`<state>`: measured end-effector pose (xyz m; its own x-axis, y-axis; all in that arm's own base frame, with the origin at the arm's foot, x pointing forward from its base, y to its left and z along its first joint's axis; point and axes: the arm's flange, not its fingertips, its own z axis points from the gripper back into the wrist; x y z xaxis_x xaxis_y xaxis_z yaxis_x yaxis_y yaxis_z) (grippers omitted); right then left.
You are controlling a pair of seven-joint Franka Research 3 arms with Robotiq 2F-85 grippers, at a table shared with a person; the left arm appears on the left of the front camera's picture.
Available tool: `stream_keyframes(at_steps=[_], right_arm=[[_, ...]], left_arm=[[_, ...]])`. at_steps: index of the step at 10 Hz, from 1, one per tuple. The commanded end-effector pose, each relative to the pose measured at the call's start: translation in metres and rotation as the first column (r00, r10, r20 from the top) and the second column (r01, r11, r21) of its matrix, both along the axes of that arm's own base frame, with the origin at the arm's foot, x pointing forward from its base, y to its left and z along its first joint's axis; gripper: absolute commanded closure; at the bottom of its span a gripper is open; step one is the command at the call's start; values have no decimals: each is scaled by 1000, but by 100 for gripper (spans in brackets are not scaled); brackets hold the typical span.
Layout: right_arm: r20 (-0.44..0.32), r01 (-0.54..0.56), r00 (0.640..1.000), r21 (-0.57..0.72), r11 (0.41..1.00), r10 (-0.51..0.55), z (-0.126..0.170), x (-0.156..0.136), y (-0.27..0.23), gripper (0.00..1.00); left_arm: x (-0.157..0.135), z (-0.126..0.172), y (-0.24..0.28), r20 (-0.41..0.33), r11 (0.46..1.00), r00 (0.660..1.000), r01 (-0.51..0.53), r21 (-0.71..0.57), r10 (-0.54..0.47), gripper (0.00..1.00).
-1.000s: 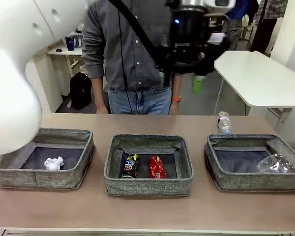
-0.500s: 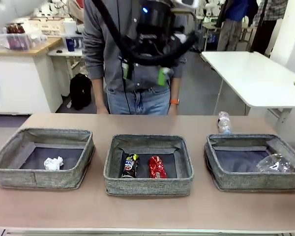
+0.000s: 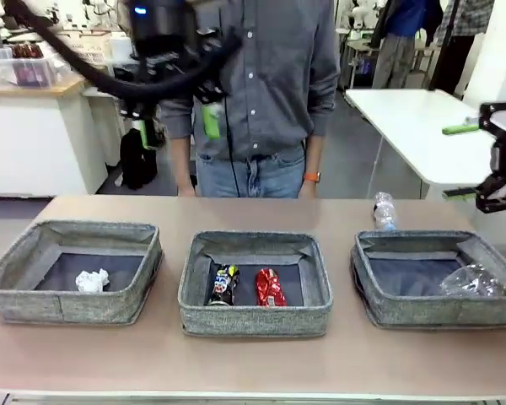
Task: Sort the waste into the appropriate baskets.
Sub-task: Place the picked waste into the Fabric basket indicated by the person.
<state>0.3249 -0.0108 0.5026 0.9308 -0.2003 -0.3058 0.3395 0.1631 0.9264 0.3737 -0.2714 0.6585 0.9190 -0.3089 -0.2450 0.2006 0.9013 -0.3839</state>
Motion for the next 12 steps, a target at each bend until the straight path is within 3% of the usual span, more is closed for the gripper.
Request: stream_keyframes(at_steps=[1,2,4,6,7,9,10,11,12], right_arm=[[-28,0,1000,56,998,2,-14,7,47,0],[-69,54,996,70,996,-49,-13,9,77,0],[-154,118,982,59,991,-108,-13,4,121,0],[-76,100,992,31,995,-97,-8,-10,145,0],[43,162,986,1,987,-162,-4,-14,146,0],[126,152,979,80,985,-161,7,-14,129,0],[149,142,977,83,986,-153,10,-11,115,0],[64,138,988,19,990,-139,30,14,141,0],[64,138,988,19,990,-139,30,14,141,0]], left_arm=[[-57,-59,53,131,955,967,-183,-233,217,0],[-62,-63,77,77,890,928,-324,-320,365,0],[-74,-66,111,31,725,827,-474,-500,562,0],[-85,-70,137,-36,527,714,-549,-648,700,0],[-87,-74,146,-143,437,713,-563,-701,687,0],[-84,-84,150,-335,412,726,-640,-648,600,0],[-78,-90,145,-420,449,759,-639,-624,497,0],[-89,-74,152,-253,406,701,-626,-665,667,0],[-89,-74,152,-253,406,701,-626,-665,667,0]])
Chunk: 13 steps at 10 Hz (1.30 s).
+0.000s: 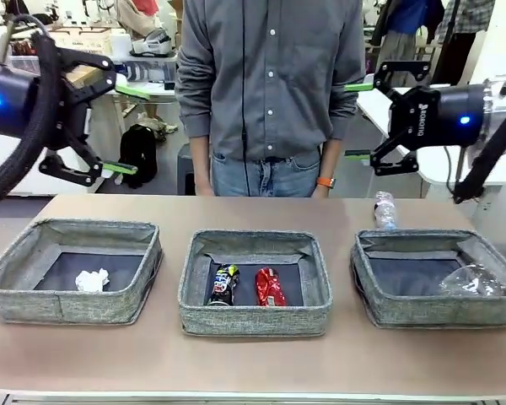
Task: Sort the waste into the appropriate baskets.
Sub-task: Place the picked waste into the Fabric basket indicated by the person, then pick up the waste item pointed out by the person.
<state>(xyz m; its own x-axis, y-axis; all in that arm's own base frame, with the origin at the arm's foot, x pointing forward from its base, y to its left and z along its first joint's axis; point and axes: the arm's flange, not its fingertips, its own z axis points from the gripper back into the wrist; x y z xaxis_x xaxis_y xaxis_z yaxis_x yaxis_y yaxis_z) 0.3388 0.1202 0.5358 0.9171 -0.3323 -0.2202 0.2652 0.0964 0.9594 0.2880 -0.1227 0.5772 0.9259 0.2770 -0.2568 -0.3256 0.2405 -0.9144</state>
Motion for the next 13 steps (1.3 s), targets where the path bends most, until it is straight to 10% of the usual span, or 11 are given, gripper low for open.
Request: stream_keyframes(at_steps=[1,13], right_arm=[[-34,-10,999,-6,1000,10,-3,0,10,0],[-34,-10,999,-6,1000,10,-3,0,10,0]], left_arm=[[-3,7,3,51,998,997,-53,38,51,0],[-3,7,3,51,998,997,-53,38,51,0]])
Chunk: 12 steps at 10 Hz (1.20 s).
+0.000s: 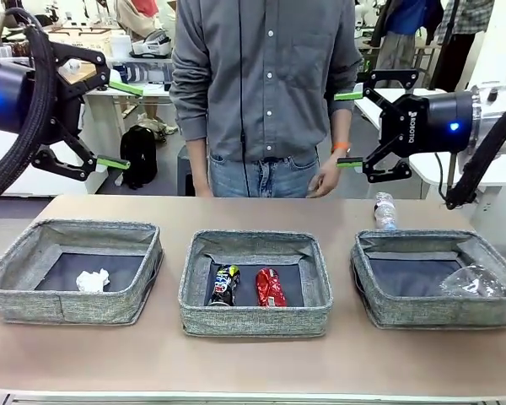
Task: Sort the waste into the appropriate baskets.
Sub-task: Pick up the waste item pointed out by the person.
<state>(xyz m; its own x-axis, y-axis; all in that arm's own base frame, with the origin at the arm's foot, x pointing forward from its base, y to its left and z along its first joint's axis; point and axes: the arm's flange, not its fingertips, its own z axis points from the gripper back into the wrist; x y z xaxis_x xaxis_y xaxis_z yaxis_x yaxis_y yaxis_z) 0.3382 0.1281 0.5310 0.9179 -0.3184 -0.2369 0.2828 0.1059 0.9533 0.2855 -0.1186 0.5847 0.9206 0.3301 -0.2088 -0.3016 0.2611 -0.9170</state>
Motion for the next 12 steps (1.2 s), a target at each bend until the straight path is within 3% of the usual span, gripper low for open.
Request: stream_keyframes(at_steps=[1,9,10,11,12], right_arm=[[-14,6,1000,-1,1000,-6,2,0,2,0],[0,0,1000,0,1000,0,0,0,0,0],[71,98,994,-241,966,-83,-3,8,0,0],[181,167,980,-501,849,-86,-6,19,-3,0],[292,309,947,-729,610,-131,-10,32,-12,0]], left_arm=[[-1,0,-1,11,1000,1000,-5,0,5,0],[-1,0,-1,11,1000,1000,-5,0,5,0],[-1,0,-1,11,1000,1000,-5,0,5,0],[-1,0,-1,11,1000,1000,-5,0,5,0],[-1,0,-1,11,1000,1000,-5,0,5,0]])
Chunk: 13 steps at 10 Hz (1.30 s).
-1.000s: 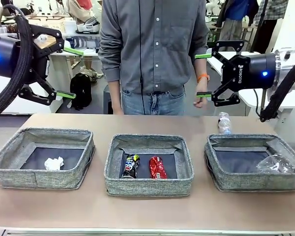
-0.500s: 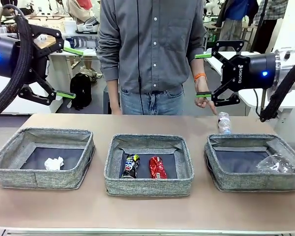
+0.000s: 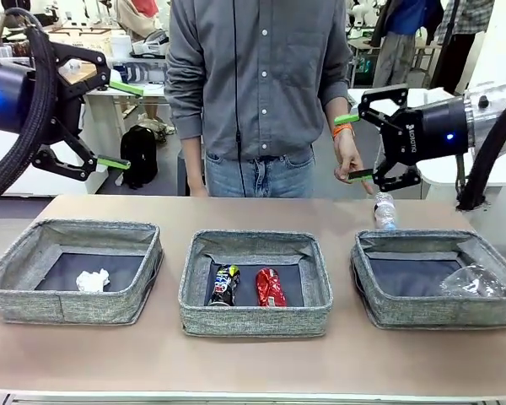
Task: Sort the waste into the appropriate baskets.
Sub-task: Pick up the waste item pointed out by the person.
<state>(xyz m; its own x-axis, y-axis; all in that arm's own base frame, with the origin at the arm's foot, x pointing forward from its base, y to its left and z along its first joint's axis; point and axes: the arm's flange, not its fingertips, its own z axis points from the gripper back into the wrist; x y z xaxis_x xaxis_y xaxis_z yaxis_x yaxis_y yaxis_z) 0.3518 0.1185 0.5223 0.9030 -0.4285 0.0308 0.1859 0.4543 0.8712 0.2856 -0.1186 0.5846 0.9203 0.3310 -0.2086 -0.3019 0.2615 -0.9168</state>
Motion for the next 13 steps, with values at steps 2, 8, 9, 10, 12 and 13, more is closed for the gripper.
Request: stream_keyframes(at_steps=[2,8,9,10,12,13], right_arm=[[426,450,891,-786,424,-155,-11,41,-27,0],[412,287,911,-618,732,-10,15,46,-46,0],[412,287,911,-618,732,-10,15,46,-46,0],[486,365,874,-651,665,-4,20,45,-44,0],[226,196,974,-769,608,-28,5,78,-55,0],[135,142,989,-792,594,-56,4,109,-74,0]], left_arm=[[-1,0,-1,11,1000,1000,-4,-1,4,0],[-1,0,-1,11,1000,1000,-4,-1,4,0],[-1,0,-1,11,1000,1000,-4,-1,4,0],[-1,0,-1,11,1000,1000,-4,-1,4,0],[-1,0,-1,11,1000,1000,-4,-1,4,0],[-1,0,-1,11,1000,1000,-4,-1,4,0]])
